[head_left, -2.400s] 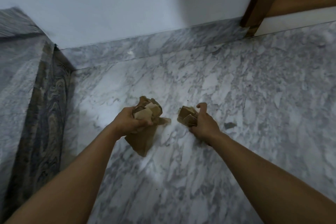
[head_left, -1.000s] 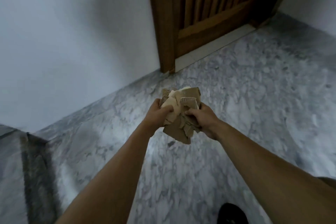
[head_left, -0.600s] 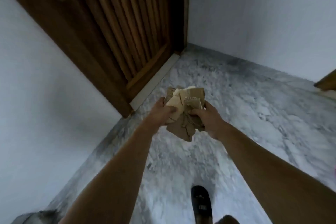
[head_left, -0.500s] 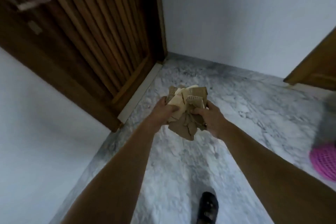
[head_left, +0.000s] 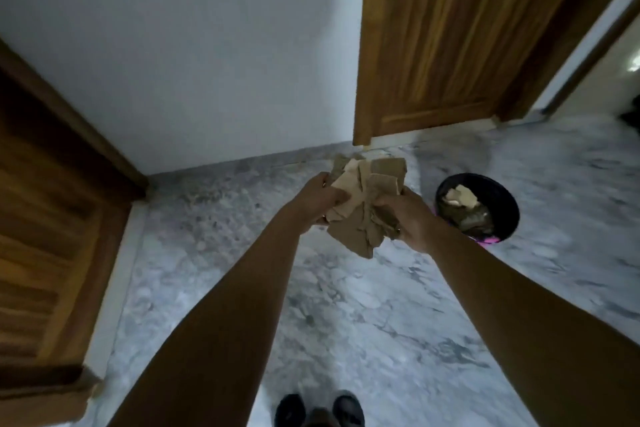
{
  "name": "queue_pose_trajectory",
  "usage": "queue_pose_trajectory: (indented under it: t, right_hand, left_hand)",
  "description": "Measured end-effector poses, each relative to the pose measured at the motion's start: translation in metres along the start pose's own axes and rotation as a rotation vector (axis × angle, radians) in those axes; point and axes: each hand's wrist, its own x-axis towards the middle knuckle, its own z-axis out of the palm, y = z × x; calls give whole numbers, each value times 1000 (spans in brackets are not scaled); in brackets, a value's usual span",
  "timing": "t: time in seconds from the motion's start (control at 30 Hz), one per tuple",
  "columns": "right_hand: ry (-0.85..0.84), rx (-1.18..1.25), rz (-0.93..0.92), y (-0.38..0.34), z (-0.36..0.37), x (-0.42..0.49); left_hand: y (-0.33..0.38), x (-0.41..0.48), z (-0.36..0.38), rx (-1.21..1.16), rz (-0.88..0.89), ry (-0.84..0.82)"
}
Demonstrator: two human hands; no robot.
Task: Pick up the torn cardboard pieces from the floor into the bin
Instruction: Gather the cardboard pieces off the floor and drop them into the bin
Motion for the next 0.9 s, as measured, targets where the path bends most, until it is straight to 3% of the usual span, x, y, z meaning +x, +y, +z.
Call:
queue_pose_trajectory:
  t: [0.23, 0.4, 0.53, 0.9]
  right_hand:
    - [308, 169, 21, 15, -191, 79]
    - [419, 239, 39, 41, -305, 158]
    - [496, 269, 114, -2, -351, 178]
    - [538, 119, 343, 94, -506, 361]
  left_hand:
    - [64, 121, 162, 138, -30, -260]
    - [88, 226, 260, 261, -60, -389]
    - [93, 324, 335, 308, -95, -406]
    - [11, 539, 474, 422, -245, -384]
